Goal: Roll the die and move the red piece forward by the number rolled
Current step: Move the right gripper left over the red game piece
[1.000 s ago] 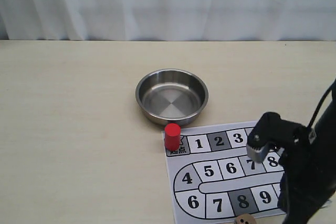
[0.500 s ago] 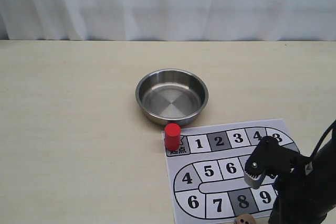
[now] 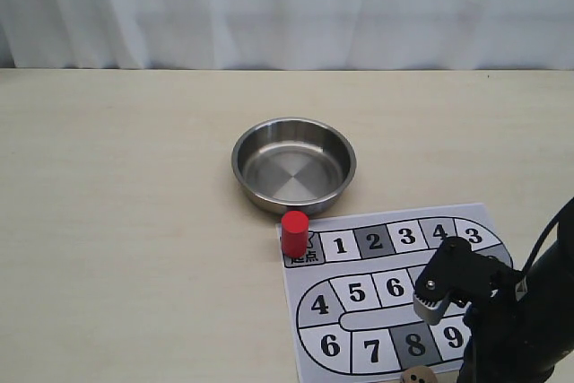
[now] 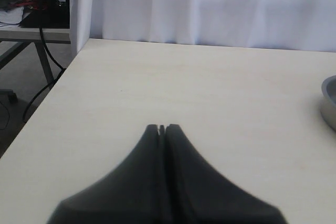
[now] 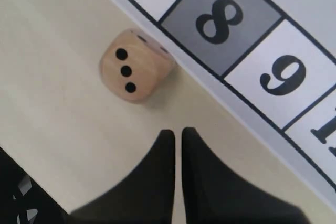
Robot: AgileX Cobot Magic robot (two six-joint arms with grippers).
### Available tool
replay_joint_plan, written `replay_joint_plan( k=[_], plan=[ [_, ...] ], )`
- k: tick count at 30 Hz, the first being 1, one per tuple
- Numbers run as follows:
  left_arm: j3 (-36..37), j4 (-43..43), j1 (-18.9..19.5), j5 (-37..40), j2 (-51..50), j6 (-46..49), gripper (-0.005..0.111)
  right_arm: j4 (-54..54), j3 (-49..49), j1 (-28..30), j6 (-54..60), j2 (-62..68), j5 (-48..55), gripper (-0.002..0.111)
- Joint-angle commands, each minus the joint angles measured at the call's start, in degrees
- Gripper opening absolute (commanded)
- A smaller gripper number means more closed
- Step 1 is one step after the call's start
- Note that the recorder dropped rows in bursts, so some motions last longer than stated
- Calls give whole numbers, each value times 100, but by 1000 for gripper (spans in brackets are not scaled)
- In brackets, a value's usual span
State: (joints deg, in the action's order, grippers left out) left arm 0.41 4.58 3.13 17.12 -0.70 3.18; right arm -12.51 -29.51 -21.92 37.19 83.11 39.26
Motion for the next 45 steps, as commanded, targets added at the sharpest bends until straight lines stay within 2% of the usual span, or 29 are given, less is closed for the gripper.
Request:
replay_joint_plan(
  k=[1, 13, 21, 30, 33, 39, 41, 45],
  plan=[
    [-41, -2, -44, -73, 3, 1, 0, -27, 24, -17, 75, 17, -40, 4],
    [-41, -2, -44, -73, 3, 1, 0, -27, -19, -17, 75, -20, 29, 4],
    [-41, -2, -44, -73, 3, 1, 0, 56, -641, -17, 75, -302, 799, 4],
    [-41, -2, -44, -73, 3, 1, 0, -466, -1263, -17, -372, -414, -273, 5],
    [-41, -2, -44, -73, 3, 1, 0, -912, -1498, -17, -330, -194, -468, 16],
    [-41, -2, -44, -73, 3, 1, 0, -2063, -1906, -17, -330, 410, -455, 56],
    [-41, -2, -44, -73, 3, 1, 0, -2249, -2039, -17, -330, 595, -455, 60],
    [-41, -2, -44, -73, 3, 1, 0, -2304, -2329, -17, -395, 889, -230, 61]
  ],
)
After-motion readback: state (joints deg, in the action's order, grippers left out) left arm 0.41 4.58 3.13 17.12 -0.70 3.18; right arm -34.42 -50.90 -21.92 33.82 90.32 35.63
